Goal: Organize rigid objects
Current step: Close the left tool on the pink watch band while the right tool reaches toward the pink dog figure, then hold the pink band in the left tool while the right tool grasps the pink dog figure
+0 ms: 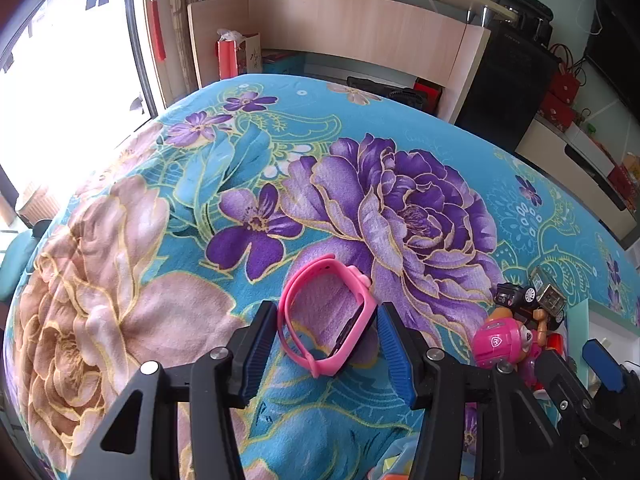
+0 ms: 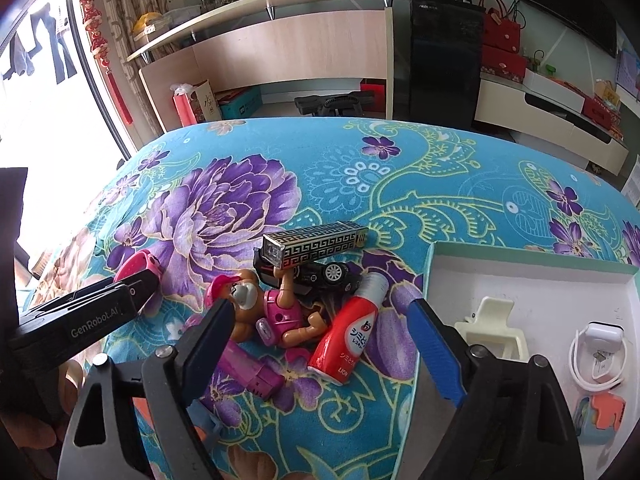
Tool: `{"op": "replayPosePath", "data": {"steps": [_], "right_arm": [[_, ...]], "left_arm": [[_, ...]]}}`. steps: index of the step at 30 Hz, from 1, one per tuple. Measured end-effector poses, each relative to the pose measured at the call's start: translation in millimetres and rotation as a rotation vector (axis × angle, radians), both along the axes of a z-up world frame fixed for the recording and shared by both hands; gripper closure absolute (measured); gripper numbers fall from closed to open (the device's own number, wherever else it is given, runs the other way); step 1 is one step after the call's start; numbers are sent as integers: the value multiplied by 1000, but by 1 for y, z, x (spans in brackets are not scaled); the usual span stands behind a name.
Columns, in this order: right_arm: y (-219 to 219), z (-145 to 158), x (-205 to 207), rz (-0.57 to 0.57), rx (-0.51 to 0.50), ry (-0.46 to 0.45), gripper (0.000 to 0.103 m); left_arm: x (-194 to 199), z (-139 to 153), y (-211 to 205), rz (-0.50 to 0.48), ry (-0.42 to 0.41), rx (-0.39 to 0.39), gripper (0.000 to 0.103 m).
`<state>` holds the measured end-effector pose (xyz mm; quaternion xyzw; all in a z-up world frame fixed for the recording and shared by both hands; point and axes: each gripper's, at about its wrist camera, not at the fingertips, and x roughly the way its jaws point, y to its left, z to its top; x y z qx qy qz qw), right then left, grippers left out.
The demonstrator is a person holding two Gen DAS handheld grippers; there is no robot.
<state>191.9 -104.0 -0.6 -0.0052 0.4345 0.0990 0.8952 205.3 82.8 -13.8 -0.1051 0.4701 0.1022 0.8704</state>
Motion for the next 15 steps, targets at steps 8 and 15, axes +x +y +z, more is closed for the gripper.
{"op": "replayPosePath", "data": {"steps": [8, 15], "right_arm": [[12, -8, -1, 38, -60, 14, 31], [22, -16, 0, 67, -94, 35, 31]], "left_arm": [[-2, 1, 2, 8, 4, 3, 48], [-4, 3, 7, 28, 0, -2, 48]]}}
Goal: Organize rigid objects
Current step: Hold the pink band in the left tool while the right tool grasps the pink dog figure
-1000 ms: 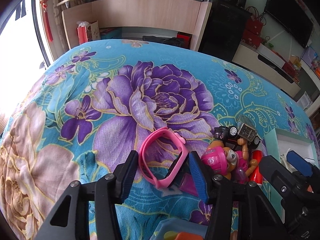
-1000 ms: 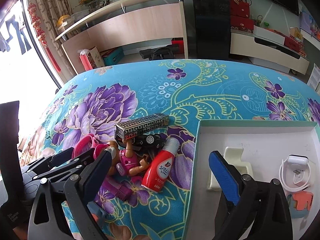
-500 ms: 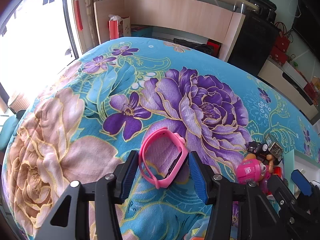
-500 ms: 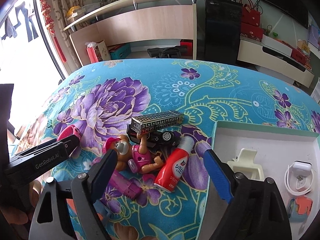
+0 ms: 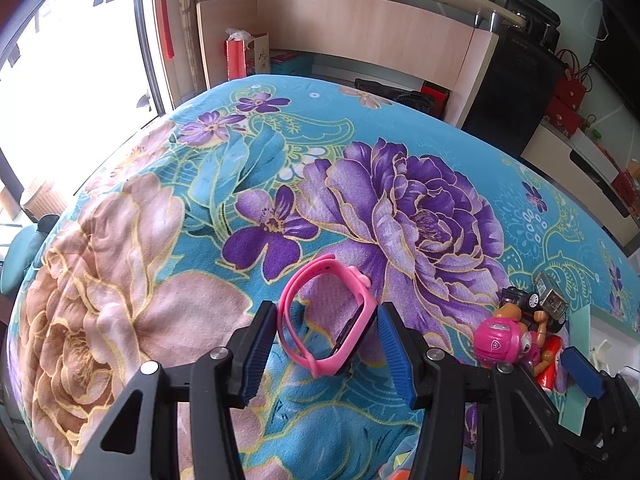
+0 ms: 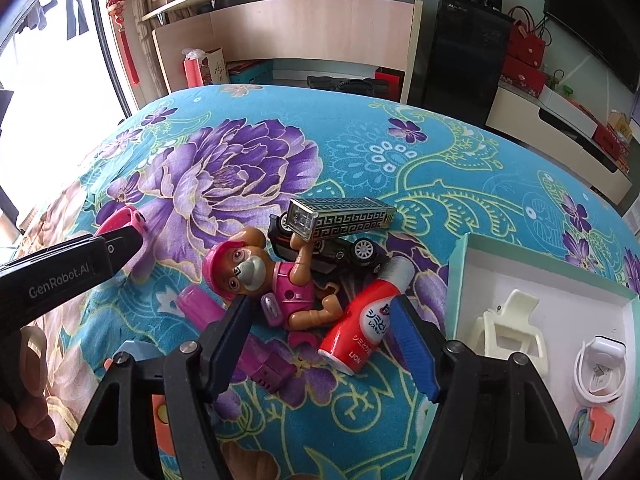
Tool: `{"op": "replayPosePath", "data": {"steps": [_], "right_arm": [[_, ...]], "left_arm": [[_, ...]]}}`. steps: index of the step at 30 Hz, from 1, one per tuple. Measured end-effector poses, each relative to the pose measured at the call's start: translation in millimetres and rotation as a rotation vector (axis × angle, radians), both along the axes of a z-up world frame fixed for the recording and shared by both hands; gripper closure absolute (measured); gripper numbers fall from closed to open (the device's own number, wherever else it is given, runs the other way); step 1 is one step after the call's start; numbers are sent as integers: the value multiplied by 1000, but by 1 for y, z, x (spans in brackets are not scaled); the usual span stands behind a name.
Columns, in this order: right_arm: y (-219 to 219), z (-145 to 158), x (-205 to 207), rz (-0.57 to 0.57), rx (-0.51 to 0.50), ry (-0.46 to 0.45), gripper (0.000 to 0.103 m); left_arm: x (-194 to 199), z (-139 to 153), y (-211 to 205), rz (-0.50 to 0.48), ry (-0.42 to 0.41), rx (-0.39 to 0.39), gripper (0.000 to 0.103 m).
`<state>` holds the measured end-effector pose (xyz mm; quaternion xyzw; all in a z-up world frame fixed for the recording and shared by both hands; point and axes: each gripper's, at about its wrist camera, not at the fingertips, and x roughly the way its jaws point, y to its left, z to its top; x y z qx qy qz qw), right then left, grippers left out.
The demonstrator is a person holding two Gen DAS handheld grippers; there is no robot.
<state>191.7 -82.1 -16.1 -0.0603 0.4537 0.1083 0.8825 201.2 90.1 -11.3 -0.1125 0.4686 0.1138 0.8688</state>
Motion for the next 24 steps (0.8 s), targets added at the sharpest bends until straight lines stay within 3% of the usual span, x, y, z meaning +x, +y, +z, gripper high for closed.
{"op": "replayPosePath", "data": {"steps": [3, 9, 12, 24], "right_arm": [[0, -1, 1, 7, 17, 7, 25], [4, 1, -1, 20, 32, -5, 23], [6, 2, -4, 43, 52, 3, 11], [18, -5, 7, -21, -1, -12, 5]], "left_arm": [[0, -2, 3, 9, 5, -2, 48], [-3, -3, 11, 35, 5, -12, 48], [-4, -5, 16, 50, 8, -18, 48], [-7, -7, 24, 59, 0, -65, 48]]}}
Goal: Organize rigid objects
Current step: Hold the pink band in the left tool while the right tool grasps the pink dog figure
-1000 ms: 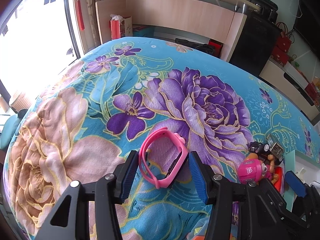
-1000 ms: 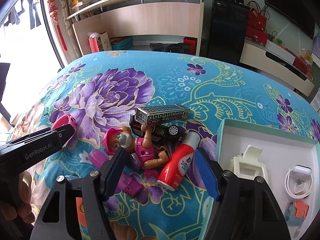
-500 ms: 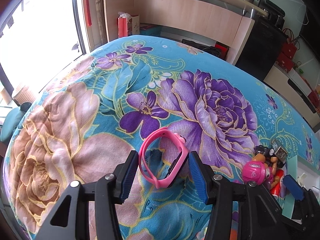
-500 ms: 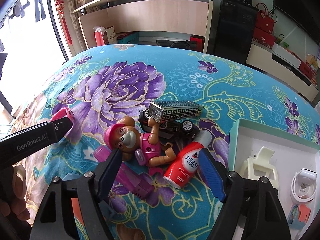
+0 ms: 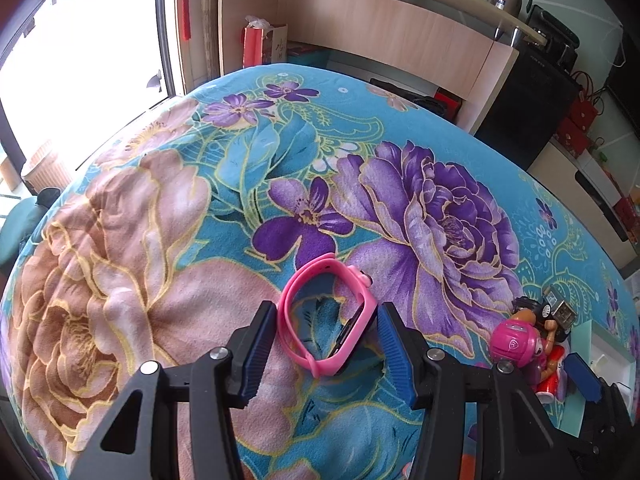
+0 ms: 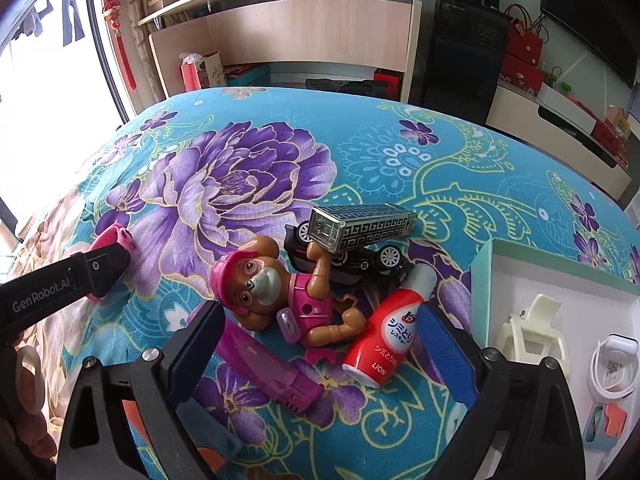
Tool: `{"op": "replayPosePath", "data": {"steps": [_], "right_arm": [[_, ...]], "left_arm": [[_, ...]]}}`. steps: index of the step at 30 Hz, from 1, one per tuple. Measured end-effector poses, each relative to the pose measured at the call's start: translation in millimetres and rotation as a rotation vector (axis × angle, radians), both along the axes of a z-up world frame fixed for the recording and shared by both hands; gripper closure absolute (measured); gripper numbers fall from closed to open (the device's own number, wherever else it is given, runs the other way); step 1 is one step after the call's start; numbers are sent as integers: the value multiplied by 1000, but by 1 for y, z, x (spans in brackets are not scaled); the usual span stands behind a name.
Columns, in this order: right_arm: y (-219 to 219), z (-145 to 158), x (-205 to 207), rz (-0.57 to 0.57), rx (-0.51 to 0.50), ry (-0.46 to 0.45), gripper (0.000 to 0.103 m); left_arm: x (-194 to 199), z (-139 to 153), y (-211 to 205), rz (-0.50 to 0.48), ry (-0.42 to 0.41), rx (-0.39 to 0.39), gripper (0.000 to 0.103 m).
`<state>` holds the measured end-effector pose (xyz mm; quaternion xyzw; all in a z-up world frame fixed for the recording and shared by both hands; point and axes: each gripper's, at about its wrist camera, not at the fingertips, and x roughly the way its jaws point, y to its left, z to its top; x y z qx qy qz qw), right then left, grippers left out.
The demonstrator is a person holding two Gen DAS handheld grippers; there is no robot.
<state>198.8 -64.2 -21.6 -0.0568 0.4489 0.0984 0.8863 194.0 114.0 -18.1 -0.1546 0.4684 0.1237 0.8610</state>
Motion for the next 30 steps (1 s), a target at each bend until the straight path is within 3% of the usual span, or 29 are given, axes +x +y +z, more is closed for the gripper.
{"op": "replayPosePath", "data": {"steps": [21, 26, 27, 28, 30], "right_arm": [[18, -2, 1, 73, -72, -43, 6], [22, -5, 2, 65, -140, -61, 12], [23, -5, 1, 74, -137, -65, 18], [23, -5, 2, 89, -114, -49, 35], [23, -7, 2, 87, -101, -40, 34]], "left_arm": [[1, -3, 0, -2, 7, 4, 47], [2, -3, -2, -4, 10, 13, 47], [2, -3, -2, -4, 10, 14, 47], [2, -3, -2, -5, 10, 14, 47], [2, -3, -2, -4, 10, 14, 47]]}}
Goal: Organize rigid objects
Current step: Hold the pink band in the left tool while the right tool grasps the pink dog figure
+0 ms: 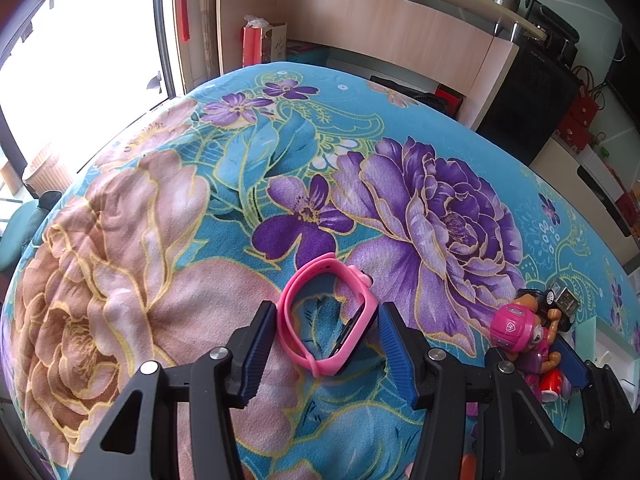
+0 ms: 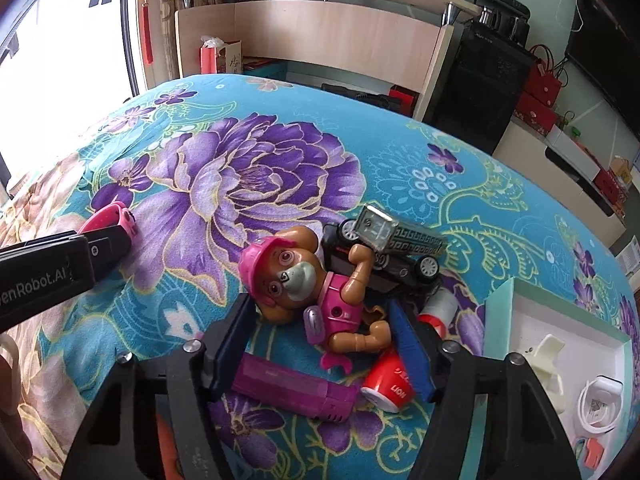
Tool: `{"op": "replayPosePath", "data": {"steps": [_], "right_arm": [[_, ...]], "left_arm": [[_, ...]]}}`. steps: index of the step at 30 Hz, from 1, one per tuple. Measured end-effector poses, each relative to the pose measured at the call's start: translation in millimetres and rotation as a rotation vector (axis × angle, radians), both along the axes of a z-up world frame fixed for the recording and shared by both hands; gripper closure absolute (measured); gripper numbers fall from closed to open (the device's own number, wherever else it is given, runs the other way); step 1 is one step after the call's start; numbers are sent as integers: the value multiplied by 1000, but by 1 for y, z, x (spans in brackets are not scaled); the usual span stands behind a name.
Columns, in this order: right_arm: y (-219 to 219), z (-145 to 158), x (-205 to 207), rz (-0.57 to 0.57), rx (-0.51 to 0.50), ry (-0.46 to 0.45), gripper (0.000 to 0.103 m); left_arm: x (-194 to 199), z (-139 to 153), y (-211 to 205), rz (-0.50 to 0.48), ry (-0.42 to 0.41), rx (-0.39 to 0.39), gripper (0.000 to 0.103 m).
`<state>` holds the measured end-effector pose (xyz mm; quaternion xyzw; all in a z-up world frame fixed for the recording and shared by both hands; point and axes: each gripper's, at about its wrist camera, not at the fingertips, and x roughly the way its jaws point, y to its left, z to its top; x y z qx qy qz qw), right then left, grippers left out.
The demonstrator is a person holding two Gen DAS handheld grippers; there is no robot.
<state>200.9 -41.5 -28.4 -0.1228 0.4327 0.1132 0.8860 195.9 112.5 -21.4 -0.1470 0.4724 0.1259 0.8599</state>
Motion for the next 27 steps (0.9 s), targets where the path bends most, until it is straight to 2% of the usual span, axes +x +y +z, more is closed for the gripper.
{"op": "replayPosePath", "data": {"steps": [15, 18, 27], "right_arm": [[-9, 21, -14, 14, 56, -69, 34], [-15, 24, -15, 13, 95, -63, 40], [-18, 32, -20, 24, 110, -81, 42]], "left_arm": [[-1, 2, -1, -9, -2, 11, 47], [-1, 3, -1, -10, -2, 13, 47], [-2, 4, -2, -16, -5, 15, 46]]}}
